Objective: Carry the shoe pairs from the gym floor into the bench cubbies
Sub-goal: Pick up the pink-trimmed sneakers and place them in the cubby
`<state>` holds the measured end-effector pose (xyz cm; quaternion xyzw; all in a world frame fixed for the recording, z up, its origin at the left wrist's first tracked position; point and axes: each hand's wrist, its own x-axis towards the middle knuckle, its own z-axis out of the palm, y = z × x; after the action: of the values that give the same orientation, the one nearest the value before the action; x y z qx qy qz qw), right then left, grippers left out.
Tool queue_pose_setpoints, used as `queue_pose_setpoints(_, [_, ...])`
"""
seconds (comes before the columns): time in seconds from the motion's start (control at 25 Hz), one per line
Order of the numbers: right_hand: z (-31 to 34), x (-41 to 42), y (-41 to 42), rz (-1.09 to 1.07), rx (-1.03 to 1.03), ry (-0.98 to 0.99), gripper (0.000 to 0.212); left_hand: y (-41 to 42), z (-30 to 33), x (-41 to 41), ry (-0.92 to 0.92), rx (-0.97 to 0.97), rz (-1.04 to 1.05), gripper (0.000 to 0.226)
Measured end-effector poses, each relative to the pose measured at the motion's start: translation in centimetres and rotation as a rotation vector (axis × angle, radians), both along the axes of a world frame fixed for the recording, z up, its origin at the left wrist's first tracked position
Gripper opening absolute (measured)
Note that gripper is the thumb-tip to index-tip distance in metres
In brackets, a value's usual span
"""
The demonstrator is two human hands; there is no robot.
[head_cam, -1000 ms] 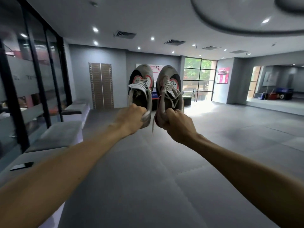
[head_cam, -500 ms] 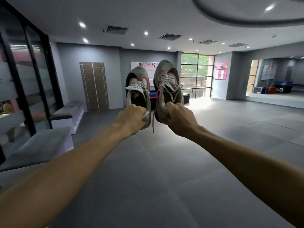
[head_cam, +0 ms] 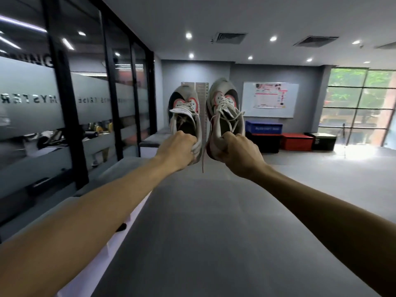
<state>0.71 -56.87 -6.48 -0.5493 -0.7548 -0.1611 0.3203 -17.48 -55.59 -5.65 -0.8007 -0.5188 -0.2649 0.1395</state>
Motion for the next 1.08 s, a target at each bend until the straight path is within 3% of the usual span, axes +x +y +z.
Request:
queue_pose_setpoints(0.16, [-0.2,-3.1,8.9,0.136,-0.014,-0.021,0.019,7.3,-0.2,-3.3,-0.024,0.01,0.134,0.019])
queue_pose_setpoints(0.28, [-0.4,-6.2,15.9,0.215,-0.01,-0.027,0.019,12.7,-0.2,-6.4,-0.012,0.031,0.217,0.007])
queue_pose_setpoints(0.56, [2.1,-17.6,31.8,0.438,0.029,-0.055,0.024,23.6,1.3,-16.4,0.019,0.061,0.464,0.003])
queue_pose_setpoints(0.84, [1.4,-30.2,39.8,0.716,0.041,-0.077,0.031,26.5,0.7,-25.7,0.009,0.002,0.75,0.017])
queue_pose_setpoints(1.08, [0.0,-40.4,44.4,1.017,0.052,-0.062,0.029,26.9,-0.7,-31.9,0.021,-0.017,1.048,0.01])
